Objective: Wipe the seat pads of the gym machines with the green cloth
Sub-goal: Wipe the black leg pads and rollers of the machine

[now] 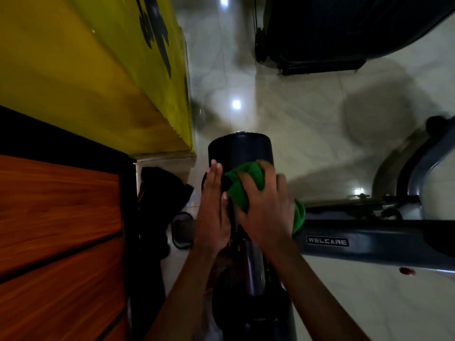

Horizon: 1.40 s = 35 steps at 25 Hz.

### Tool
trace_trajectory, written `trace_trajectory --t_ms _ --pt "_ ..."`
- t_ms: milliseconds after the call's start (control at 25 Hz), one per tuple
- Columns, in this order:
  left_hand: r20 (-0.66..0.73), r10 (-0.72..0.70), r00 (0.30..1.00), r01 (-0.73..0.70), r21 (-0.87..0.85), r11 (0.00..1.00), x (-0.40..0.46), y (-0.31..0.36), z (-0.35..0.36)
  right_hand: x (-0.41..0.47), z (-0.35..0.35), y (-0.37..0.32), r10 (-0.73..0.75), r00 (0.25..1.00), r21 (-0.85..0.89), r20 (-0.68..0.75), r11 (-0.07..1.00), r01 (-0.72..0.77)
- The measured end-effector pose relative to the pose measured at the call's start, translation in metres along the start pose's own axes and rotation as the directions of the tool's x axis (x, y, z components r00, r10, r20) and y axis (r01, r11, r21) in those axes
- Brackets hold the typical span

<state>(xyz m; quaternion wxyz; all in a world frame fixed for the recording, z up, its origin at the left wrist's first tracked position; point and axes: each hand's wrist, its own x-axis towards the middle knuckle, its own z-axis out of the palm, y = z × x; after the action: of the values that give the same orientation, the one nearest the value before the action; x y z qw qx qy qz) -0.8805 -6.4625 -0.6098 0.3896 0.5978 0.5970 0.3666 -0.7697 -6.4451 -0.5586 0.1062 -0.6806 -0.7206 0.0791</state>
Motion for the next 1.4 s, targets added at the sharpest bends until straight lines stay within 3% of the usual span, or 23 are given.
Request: trace_trajectory --t_ms 120,240,400,600,680,760,880,960,1080,1240,1400 --pt "-0.008 -0.023 1.0 0.023 -0.021 1.0 0.001 -0.007 0.0 0.067 -0.004 -0.01 -0.025 1.0 -0.062 -0.009 0.998 0.025" --pt "0.012 -0.017 1.0 0.017 0.032 0.999 0.0 -0.006 -0.002 0.1 -0.005 -0.009 -0.099 0.986 -0.081 0.135 0.991 0.111" --pt "0.021 -0.05 0.999 0.051 -0.015 0.999 0.0 -0.002 -0.004 0.034 -0.008 0.008 -0.141 0.99 0.025 0.027 0.99 0.14" --pt "-0.026 -0.031 0.999 0.032 0.027 0.999 0.003 0.008 -0.007 -0.073 -0.009 0.021 -0.095 0.993 0.189 0.075 0.979 0.079" --pt "-0.082 -0.034 0.996 0.035 0.009 0.999 0.013 0.025 -0.002 -0.073 -0.013 0.024 -0.021 0.998 0.314 0.057 0.949 0.002" --pt "-0.061 -0.003 0.998 0.006 0.038 0.999 0.028 0.038 0.006 -0.073 -0.021 0.031 0.145 0.989 0.481 -0.006 0.868 -0.125" --pt "0.057 0.077 0.995 -0.091 0.289 0.953 0.035 0.036 0.02 -0.083 -0.025 0.04 0.316 0.947 0.56 -0.059 0.796 -0.231" --pt "0.071 0.092 0.993 -0.109 0.3 0.948 0.031 0.021 0.016 -0.086 -0.022 0.04 0.297 0.953 0.541 -0.057 0.812 -0.22" --pt "0.044 0.032 0.999 -0.038 0.138 0.99 0.022 -0.002 -0.007 -0.072 -0.015 0.03 0.211 0.976 0.465 -0.046 0.87 -0.166" --pt "0.038 0.002 0.999 -0.004 0.062 0.998 0.018 -0.005 -0.006 -0.04 -0.005 0.009 0.08 0.995 0.146 -0.062 0.987 -0.071" --pt "-0.019 -0.023 1.0 0.022 -0.017 1.0 0.015 -0.001 0.006 0.049 -0.003 0.005 -0.053 0.997 -0.012 -0.057 0.999 0.053"
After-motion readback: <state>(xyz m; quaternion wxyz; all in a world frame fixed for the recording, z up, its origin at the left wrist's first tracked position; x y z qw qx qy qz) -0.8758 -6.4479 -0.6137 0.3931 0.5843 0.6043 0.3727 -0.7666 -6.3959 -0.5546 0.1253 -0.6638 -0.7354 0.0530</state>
